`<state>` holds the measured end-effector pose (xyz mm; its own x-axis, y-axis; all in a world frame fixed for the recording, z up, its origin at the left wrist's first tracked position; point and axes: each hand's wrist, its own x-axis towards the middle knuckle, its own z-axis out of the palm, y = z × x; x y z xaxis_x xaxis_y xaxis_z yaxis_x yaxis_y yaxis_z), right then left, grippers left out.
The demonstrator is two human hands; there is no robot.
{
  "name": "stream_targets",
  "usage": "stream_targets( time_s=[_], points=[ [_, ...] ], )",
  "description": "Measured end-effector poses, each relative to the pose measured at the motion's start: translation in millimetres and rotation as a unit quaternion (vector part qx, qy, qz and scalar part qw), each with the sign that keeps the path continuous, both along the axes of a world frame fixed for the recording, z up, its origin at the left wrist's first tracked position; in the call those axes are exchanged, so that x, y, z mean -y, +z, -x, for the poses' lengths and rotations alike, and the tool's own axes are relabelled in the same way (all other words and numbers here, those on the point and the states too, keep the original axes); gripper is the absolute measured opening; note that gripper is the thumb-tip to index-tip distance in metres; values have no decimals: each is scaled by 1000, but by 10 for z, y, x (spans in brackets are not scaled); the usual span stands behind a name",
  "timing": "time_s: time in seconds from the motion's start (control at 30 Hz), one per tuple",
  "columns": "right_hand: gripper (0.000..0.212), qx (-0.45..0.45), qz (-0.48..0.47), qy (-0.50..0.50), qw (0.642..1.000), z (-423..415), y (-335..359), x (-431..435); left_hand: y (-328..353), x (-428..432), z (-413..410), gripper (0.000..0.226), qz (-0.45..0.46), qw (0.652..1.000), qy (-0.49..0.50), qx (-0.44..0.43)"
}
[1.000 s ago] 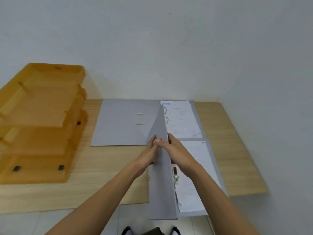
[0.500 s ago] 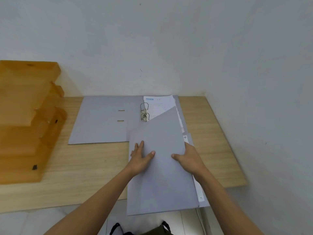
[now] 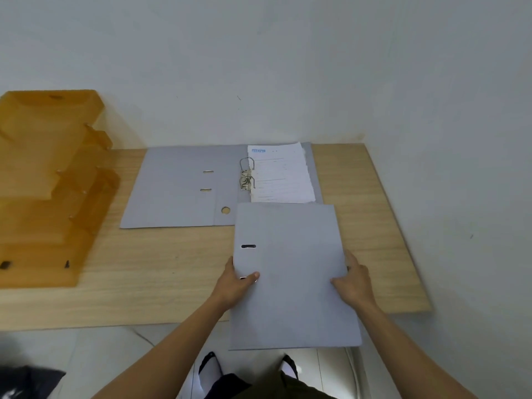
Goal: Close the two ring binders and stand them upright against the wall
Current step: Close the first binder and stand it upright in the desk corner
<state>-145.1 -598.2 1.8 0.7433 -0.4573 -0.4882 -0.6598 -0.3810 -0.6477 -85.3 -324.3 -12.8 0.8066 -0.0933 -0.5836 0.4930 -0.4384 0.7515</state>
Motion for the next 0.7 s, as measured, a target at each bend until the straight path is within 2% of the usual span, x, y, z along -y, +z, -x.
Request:
stream_targets(
  time_s=[0.1,0.2,0.33,0.43,0.57,0.7],
  points=[
    [81,-36,68,61,995,-14,-79,-99,0,7,-5,78,1,1000,6,6],
    [79,-17,116,140,983,-56,-128,-206,-14,42,-17,80,-4,1000,4,2],
    [82,-53,113,226,966,-125,-240,-340,-23,45,-18,84,-8,1000,10,-14],
    [81,-97,65,233,965,-91,-305,-354,-50,79,-20,87,-17,1000,11,-15],
    [81,-94,31,229,968,34,-380,-312,-75,119,-31,83,-15,999,24,-22],
    [71,-93,-20,173,980,-67,-325,-388,-41,110,-170,64,57,985,128,-98]
  ],
)
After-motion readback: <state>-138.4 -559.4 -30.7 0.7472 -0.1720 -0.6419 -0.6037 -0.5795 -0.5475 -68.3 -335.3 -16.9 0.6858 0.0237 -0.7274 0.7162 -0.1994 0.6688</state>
